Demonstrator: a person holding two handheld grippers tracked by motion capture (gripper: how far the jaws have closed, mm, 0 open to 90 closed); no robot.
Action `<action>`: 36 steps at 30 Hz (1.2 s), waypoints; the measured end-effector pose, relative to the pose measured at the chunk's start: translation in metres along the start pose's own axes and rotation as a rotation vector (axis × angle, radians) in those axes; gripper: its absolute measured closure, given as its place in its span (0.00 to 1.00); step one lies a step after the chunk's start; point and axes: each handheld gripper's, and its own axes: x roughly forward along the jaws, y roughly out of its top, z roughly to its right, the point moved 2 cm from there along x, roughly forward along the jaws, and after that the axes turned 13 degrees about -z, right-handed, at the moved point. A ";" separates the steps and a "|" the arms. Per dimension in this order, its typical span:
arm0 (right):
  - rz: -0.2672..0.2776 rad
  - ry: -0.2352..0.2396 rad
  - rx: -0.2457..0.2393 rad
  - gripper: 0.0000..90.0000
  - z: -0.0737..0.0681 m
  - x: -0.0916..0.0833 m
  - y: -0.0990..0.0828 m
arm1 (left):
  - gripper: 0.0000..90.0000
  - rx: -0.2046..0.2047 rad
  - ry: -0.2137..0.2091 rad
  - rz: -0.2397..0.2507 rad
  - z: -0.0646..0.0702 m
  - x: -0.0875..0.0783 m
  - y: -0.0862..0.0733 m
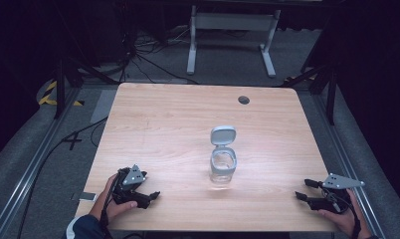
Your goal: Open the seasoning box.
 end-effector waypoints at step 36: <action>-0.012 -0.059 0.056 0.27 0.003 0.000 -0.002 | 0.14 -0.009 0.001 -0.011 0.000 0.000 0.001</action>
